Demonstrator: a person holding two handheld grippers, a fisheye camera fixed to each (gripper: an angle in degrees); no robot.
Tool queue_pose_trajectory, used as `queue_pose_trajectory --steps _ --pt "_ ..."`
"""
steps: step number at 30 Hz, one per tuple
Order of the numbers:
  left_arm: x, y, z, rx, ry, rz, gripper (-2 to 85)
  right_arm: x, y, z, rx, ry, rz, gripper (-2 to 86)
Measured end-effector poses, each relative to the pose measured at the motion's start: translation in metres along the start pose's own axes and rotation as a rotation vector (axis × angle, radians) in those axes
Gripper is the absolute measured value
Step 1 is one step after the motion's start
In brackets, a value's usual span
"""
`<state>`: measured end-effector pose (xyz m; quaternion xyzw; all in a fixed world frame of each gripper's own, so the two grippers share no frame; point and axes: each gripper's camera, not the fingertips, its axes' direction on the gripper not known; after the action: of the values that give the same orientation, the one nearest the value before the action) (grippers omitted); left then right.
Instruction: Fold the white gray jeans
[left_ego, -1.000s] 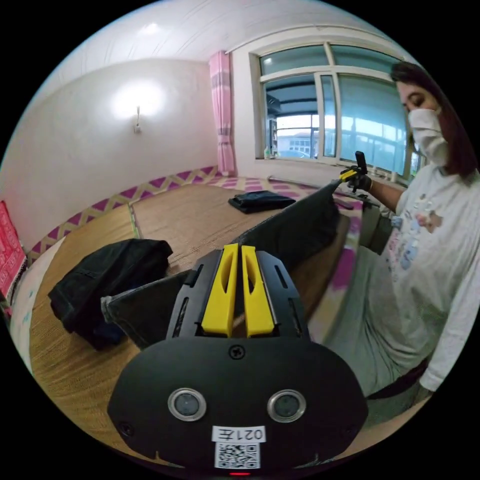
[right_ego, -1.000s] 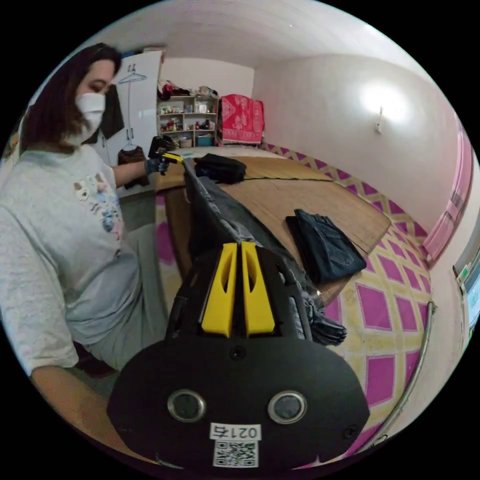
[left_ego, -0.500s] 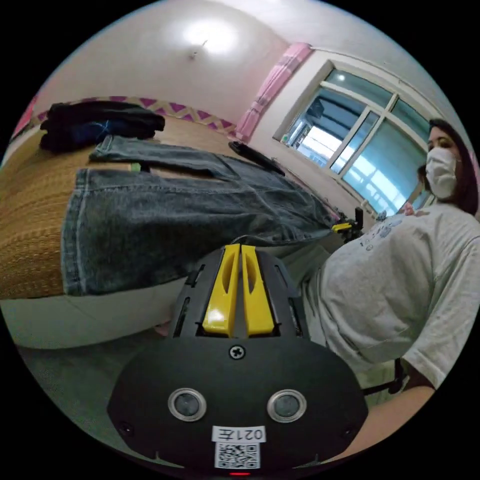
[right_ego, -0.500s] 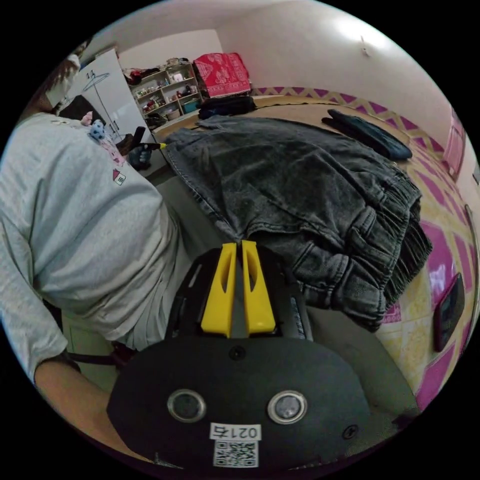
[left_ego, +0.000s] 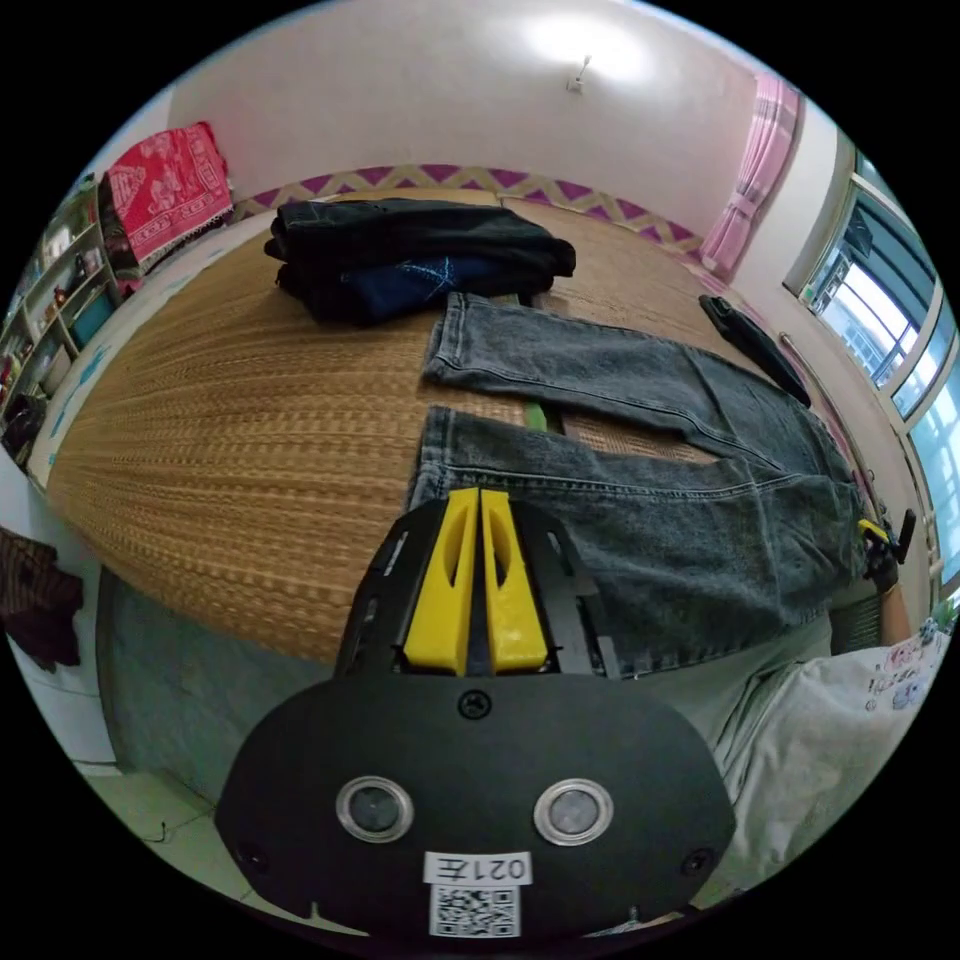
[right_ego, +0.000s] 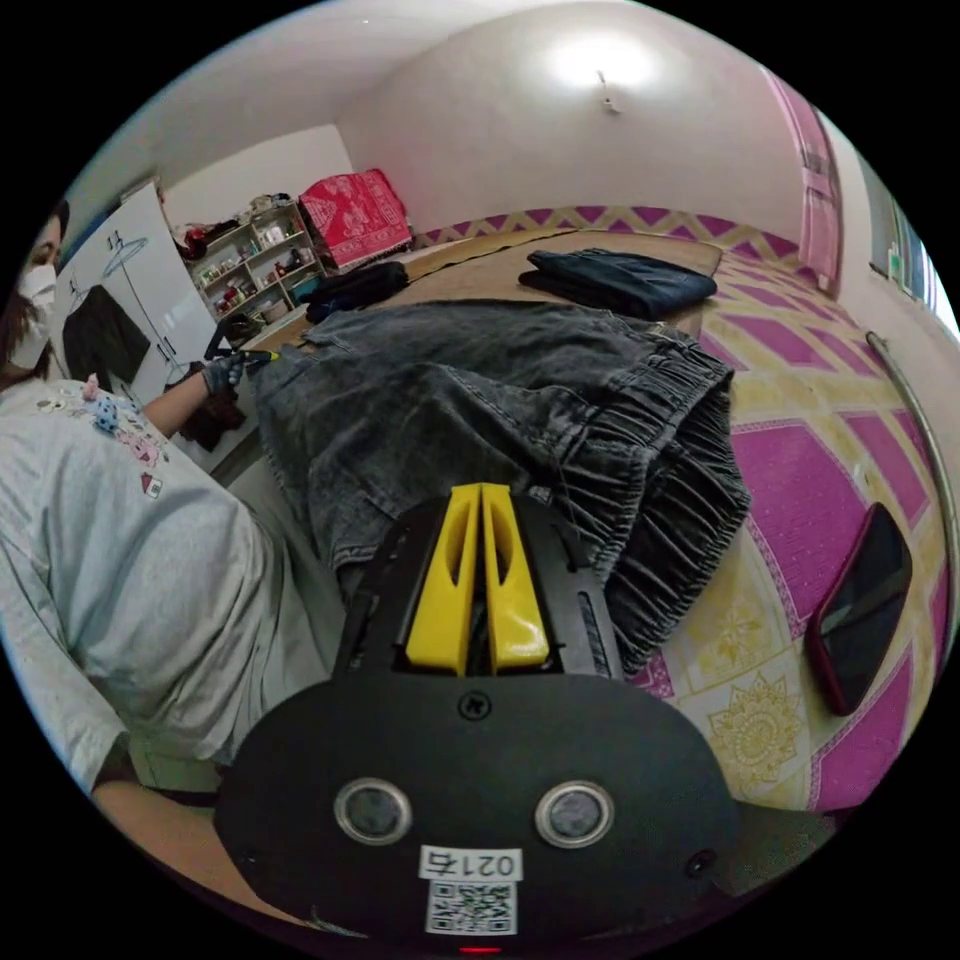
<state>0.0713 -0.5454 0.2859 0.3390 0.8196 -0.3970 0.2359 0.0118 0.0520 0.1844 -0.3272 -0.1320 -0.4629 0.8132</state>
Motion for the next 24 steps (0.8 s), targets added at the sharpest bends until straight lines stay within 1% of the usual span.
queue_pose_trajectory --steps 3,5,6,7,8,9,10,11,12,14,16,17,18,19,20,22,24 --pt "-0.01 -0.011 -0.002 -0.034 -0.006 0.019 -0.9 -0.003 0.006 0.001 -0.022 0.066 -0.01 -0.7" --pt "-0.015 -0.012 -0.005 -0.043 -0.006 0.021 -0.9 -0.002 0.006 -0.006 -0.04 0.066 0.012 -0.7" --pt "-0.019 -0.01 -0.008 -0.043 0.002 0.017 -0.9 -0.002 0.006 -0.017 -0.011 0.053 0.02 -0.7" --pt "-0.022 -0.009 -0.009 -0.041 0.007 0.014 -0.9 0.0 0.008 -0.032 0.075 0.069 0.042 -0.7" --pt "-0.027 -0.007 -0.012 -0.034 0.015 0.01 -0.9 0.002 0.01 -0.04 0.12 0.08 0.066 -0.7" --pt "-0.032 -0.004 -0.016 -0.028 0.024 0.003 -0.9 0.012 0.015 -0.048 0.176 0.101 0.127 -0.7" --pt "-0.034 -0.003 -0.017 -0.026 0.028 -0.002 -0.9 0.025 0.019 -0.045 0.13 0.179 0.213 -0.6" --pt "-0.039 -0.001 -0.02 -0.023 0.034 -0.013 -0.9 0.033 0.02 -0.038 0.051 0.239 0.254 -0.6" --pt "-0.043 0.001 -0.024 -0.018 0.034 -0.019 -0.9 0.04 0.025 -0.028 -0.021 0.269 0.225 -0.6" --pt "-0.045 0.005 -0.032 -0.002 0.015 -0.021 -0.9 0.047 0.031 -0.039 -0.011 0.232 0.279 -0.5" --pt "-0.043 0.015 -0.048 0.058 -0.083 -0.034 -0.9 0.05 0.039 -0.061 -0.003 0.242 0.355 -0.3" --pt "-0.043 0.027 -0.066 0.152 -0.093 -0.05 -0.9 0.048 0.044 -0.069 0.025 0.251 0.363 -0.1" --pt "-0.044 0.042 -0.084 0.254 -0.009 -0.065 -0.9 0.043 0.055 -0.086 0.09 0.264 0.39 0.1" --pt "-0.045 0.049 -0.091 0.289 0.044 -0.073 -0.8 0.04 0.07 -0.1 0.147 0.261 0.441 0.8" --pt "-0.046 0.063 -0.101 0.316 0.108 -0.105 -0.7 0.038 0.078 -0.106 0.17 0.248 0.464 1.1" --pt "-0.046 0.085 -0.111 0.323 0.147 -0.163 -0.4 0.032 0.111 -0.121 0.228 0.172 0.569 5.4" --pt "-0.052 0.12 -0.119 0.344 0.224 -0.285 0.9 0.027 0.136 -0.127 0.277 0.108 0.645 7.1"
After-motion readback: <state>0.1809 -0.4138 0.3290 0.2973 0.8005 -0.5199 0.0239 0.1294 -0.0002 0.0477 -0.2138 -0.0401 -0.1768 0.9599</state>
